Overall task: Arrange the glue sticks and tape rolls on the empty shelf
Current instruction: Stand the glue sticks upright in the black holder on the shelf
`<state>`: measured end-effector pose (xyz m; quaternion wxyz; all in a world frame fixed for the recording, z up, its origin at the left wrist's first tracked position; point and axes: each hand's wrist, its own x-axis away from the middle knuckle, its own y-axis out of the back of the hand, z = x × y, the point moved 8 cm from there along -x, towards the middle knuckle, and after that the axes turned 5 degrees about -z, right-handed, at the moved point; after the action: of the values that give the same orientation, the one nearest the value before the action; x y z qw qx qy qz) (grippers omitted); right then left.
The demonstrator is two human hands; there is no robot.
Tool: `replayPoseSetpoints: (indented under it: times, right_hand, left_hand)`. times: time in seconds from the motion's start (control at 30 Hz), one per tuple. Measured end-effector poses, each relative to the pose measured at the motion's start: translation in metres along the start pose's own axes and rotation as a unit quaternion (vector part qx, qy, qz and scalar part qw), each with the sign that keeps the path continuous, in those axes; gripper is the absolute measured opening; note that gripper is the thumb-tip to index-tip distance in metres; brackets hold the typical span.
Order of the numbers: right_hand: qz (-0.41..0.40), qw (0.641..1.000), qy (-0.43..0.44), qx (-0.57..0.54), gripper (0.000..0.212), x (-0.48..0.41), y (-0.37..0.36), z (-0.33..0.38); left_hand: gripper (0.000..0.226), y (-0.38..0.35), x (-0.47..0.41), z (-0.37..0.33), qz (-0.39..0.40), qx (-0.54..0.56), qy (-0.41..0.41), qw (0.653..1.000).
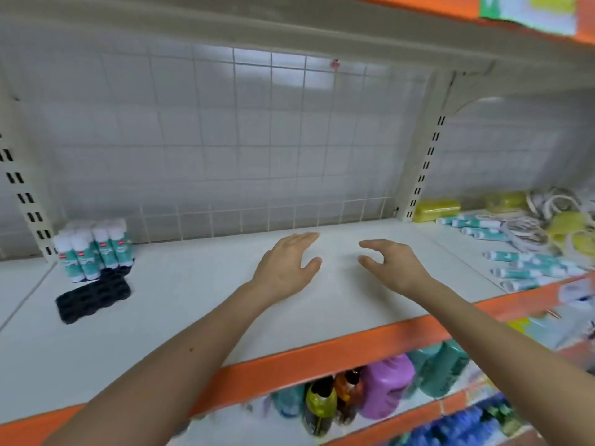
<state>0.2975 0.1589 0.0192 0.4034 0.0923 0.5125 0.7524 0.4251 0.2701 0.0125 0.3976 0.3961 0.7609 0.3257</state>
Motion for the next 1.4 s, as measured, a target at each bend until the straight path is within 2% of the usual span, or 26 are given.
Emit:
replayPoseSetpoints:
  times: [0.4,0.73,0.97,1.17,1.3,1.4]
  right_hand:
    - [-0.049,0.994,-0.096,0.022,0.036,-0.007,0.067,-0.161]
    - [-0.088,0.979,-0.165,0.083,0.039,-0.054,0.13,-0.266]
    - [-0.073,0.982,-0.135,0.109,0.032,-0.095,0.145,-0.314]
    - [-0.042,0.99,-0.117,0.064,0.039,-0.129,0.149,-0.347]
    - [0.016,0.992,-0.075,0.104,0.042,-0.144,0.141,-0.36]
    - [0.019,0.993,-0.035,0.113,0.035,-0.149,0.143,-0.362]
  left_hand:
    - [0.051,-0.122,-0.101,-0.116,0.062,0.038,-0.086,0.994]
    - [0.047,-0.194,-0.191,-0.174,0.1,0.082,-0.094,0.987]
    - [0.045,-0.229,-0.234,-0.198,0.097,0.08,-0.076,0.989]
    - [0.045,-0.27,-0.265,-0.213,0.11,0.043,-0.045,0.992]
    - [0.042,-0.292,-0.276,-0.22,0.101,0.003,-0.037,0.994]
    - [0.04,-0.295,-0.283,-0.221,0.07,-0.003,-0.022,0.997]
